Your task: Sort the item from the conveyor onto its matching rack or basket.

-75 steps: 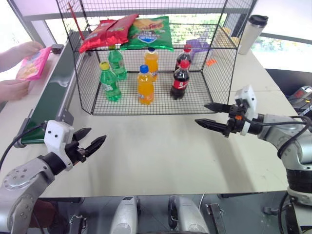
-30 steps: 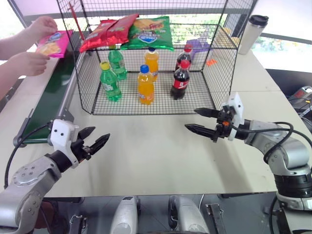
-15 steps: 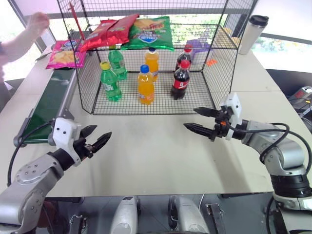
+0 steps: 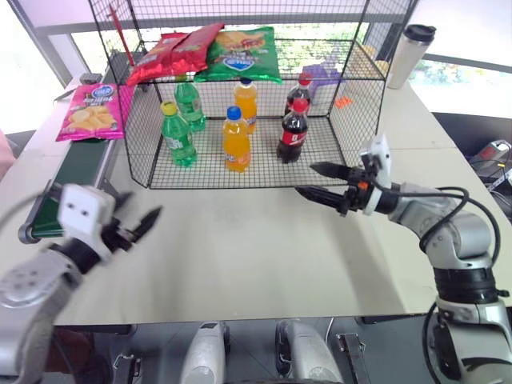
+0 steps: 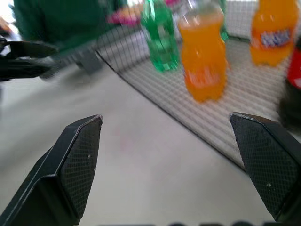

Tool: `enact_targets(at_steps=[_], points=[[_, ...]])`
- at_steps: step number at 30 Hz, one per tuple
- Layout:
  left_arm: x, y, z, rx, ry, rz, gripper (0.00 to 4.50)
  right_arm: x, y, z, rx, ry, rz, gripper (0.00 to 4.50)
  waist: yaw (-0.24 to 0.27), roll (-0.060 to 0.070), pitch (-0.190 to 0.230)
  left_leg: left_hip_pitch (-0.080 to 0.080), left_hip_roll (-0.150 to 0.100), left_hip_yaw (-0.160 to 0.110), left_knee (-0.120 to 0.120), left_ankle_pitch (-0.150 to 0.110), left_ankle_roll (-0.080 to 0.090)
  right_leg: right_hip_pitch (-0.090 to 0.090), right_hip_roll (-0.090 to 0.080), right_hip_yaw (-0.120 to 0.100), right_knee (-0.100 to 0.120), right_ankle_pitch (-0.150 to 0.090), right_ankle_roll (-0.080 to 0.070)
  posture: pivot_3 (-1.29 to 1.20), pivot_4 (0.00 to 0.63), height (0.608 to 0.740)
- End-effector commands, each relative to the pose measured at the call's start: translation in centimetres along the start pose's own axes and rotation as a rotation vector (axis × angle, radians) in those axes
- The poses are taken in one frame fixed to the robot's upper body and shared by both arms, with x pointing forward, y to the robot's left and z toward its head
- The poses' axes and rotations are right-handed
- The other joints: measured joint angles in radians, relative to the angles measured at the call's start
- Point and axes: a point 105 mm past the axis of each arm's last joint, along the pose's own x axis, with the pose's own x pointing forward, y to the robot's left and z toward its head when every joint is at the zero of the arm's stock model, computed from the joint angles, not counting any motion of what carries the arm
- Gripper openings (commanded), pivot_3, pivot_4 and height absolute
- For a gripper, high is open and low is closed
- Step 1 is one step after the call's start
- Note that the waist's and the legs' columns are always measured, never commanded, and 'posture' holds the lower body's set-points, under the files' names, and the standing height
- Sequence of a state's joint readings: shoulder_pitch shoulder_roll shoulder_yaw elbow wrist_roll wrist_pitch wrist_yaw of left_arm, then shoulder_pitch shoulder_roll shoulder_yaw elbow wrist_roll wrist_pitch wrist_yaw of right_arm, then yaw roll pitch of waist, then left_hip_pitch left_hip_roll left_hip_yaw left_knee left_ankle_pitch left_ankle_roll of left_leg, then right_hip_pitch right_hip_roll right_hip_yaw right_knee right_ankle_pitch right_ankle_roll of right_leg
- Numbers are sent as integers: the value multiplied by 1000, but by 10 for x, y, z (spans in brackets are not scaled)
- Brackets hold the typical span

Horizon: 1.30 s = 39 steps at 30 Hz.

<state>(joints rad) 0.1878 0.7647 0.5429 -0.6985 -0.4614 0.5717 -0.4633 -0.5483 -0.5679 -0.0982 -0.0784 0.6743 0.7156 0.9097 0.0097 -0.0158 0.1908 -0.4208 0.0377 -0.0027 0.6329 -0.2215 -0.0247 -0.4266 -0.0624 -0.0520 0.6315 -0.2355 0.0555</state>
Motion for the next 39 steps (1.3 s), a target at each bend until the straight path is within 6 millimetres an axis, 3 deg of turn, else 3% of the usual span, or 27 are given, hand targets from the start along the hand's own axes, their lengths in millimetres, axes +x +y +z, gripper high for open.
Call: enact_targets(at_steps=[1, 4, 7, 10, 13, 21, 30, 39], points=[[-26, 22, 9, 327, 78, 82, 3289, 8, 5, 25, -2, -81, 77, 4447, -3, 0, 0, 0, 0, 1, -1, 0, 0, 0, 0, 1, 0, 0, 0, 0, 150, 733], [-57, 41, -5, 610, 248, 142, 3289, 23, 14, 34, -25, -87, 164, 4447, -9, 0, 0, 0, 0, 4, -2, 0, 0, -2, -1, 2, -1, 0, 0, 0, 150, 733], [-86, 53, -17, 777, 360, 190, 3289, 40, 27, 38, -67, -77, 257, 4447, -18, 0, 0, 0, 1, 5, -2, 0, 0, -3, 0, 2, -1, 0, 0, 0, 150, 733], [-112, 51, -37, 913, 467, 171, 3289, 58, 42, 36, -148, -47, 343, 4447, -23, 0, 0, 0, 3, 6, -2, 0, 0, -3, 0, 2, -2, 0, -1, 0, 150, 733], [-125, 44, -56, 960, 519, 128, 3289, 70, 49, 32, -202, -33, 385, 4447, -19, 0, 0, -1, 4, 7, -2, -1, -1, -4, -1, 2, -2, 0, -1, 0, 150, 733], [-120, 30, -98, 938, 524, 85, 3289, 81, 59, 25, -219, -36, 433, 4447, -22, 0, 0, -3, 7, 8, -2, -1, -1, -7, -1, 2, -1, 0, -1, 0, 150, 733], [-96, 39, -102, 949, 457, 145, 3289, 75, 52, 23, -209, -44, 361, 4447, -23, 0, 0, -4, 8, 9, -1, -1, 0, -8, 0, 2, 0, 1, -2, 0, 150, 733], [-97, 41, -105, 954, 461, 163, 3289, 69, 45, 16, -205, -31, 304, 4447, -23, 0, 0, -3, 9, 10, -1, -1, 0, -8, 0, 2, 0, 2, -2, 0, 150, 733]])
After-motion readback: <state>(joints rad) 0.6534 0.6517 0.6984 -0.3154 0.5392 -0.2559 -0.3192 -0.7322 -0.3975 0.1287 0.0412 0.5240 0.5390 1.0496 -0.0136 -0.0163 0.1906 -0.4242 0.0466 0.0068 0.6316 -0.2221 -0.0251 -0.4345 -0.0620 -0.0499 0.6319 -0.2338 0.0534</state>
